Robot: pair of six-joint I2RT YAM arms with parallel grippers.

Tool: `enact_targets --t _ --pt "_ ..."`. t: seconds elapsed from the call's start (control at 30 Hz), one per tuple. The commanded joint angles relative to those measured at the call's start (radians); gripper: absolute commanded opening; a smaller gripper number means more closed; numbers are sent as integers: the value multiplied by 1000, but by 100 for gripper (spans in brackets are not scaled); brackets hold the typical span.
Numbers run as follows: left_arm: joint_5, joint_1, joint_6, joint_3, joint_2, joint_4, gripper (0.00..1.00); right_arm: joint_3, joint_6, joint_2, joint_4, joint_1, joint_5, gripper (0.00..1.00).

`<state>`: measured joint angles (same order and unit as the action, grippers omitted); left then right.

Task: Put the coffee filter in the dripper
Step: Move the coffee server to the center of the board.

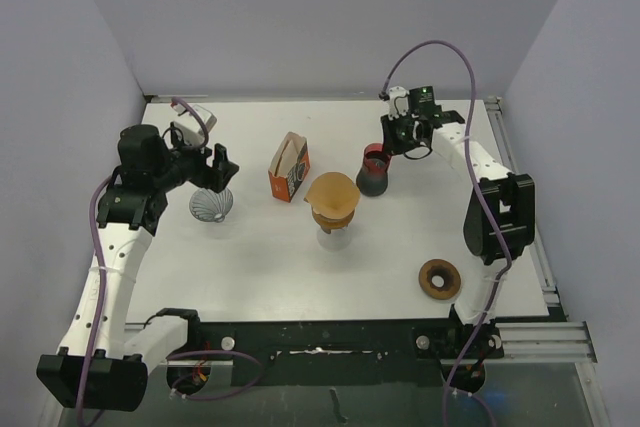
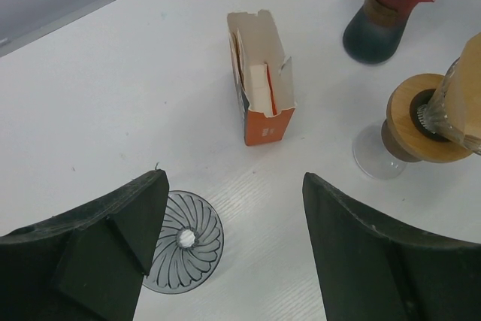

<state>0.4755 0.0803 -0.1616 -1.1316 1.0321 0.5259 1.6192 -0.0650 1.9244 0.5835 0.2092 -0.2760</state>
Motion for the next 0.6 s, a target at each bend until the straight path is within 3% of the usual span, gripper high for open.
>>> enact_targets --t 0.0,0.57 --pt "9 -15 -4 -3 -21 -63 71 -76 -12 -134 0 34 -34 9" --pt "51 -37 5 3 -21 -67 71 -315 -36 -325 -152 70 55 13"
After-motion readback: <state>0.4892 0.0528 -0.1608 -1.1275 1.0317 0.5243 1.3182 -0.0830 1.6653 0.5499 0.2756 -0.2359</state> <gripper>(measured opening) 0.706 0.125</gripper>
